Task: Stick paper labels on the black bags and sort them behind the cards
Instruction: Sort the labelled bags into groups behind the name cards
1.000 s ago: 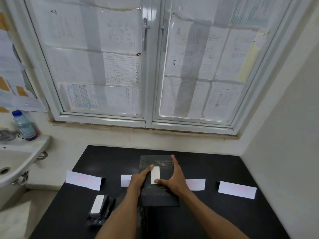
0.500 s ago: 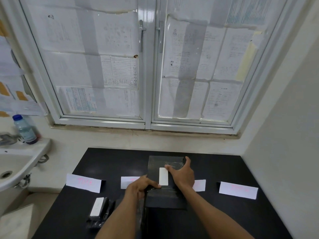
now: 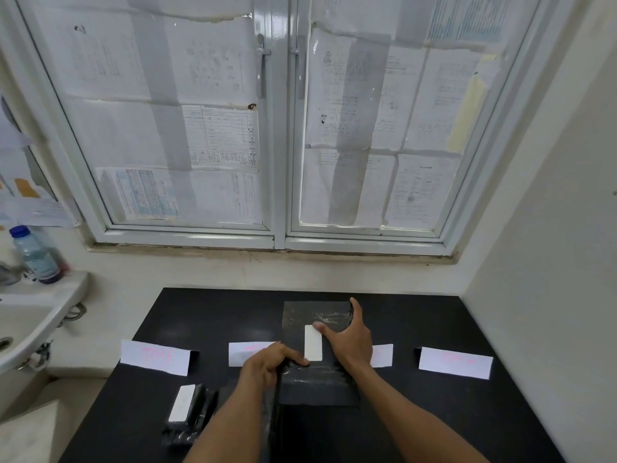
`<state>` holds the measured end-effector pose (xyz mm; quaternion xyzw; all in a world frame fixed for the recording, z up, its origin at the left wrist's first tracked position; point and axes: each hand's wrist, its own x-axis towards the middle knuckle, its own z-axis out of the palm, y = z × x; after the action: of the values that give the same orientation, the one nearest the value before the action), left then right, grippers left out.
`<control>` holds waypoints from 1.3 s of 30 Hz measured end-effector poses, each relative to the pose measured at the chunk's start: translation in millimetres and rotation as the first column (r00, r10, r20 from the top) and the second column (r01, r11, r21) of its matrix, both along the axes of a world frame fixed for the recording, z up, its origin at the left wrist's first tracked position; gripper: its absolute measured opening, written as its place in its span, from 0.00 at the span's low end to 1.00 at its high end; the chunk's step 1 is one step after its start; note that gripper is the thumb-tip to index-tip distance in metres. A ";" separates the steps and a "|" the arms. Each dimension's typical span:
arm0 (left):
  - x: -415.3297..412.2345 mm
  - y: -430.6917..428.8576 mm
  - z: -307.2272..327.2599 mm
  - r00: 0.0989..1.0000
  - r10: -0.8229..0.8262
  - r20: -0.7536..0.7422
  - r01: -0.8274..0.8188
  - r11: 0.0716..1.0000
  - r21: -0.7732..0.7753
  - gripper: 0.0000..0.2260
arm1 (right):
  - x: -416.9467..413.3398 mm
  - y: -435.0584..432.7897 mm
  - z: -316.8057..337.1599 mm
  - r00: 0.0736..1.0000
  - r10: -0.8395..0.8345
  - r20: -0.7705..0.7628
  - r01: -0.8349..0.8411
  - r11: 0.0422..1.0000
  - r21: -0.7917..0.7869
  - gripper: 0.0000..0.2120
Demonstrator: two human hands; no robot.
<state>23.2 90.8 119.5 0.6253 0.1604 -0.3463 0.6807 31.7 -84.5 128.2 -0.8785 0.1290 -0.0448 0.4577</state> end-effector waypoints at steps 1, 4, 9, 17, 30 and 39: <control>-1.0 -0.9 2.3 1.000 0.000 0.003 0.000 1.000 0.004 0.17 | 0.2 -0.1 -1.0 1.000 -0.025 0.006 0.025 1.000 0.016 0.49; -2.7 -0.5 5.6 1.000 0.012 -0.014 -0.011 1.000 0.016 0.11 | 0.6 0.0 -3.4 0.998 -0.060 0.015 0.059 0.997 0.059 0.44; 2.9 -5.5 6.5 0.993 0.113 -0.024 -0.114 0.993 -0.022 0.26 | -3.0 3.0 1.7 0.998 -0.047 0.048 0.045 0.998 0.046 0.43; 2.7 -14.9 4.5 0.959 0.272 0.081 -0.274 0.962 0.017 0.28 | -4.3 8.9 9.6 0.995 -0.020 0.093 0.020 1.000 -0.008 0.44; -3.1 -10.4 2.5 0.912 0.406 0.064 -0.407 0.914 -0.001 0.23 | -26.2 20.6 1.9 0.998 0.068 -0.006 -0.067 0.960 -0.271 0.50; -7.3 -21.6 6.0 0.549 0.813 -0.194 -0.834 0.548 -0.060 0.34 | -39.2 23.4 -11.3 0.991 -0.130 0.027 0.132 0.940 -0.314 0.50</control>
<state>15.9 69.2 125.5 0.3989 0.4580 -0.0403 0.7934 -7.6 -61.1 116.9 -0.9296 0.1771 -0.0976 0.3082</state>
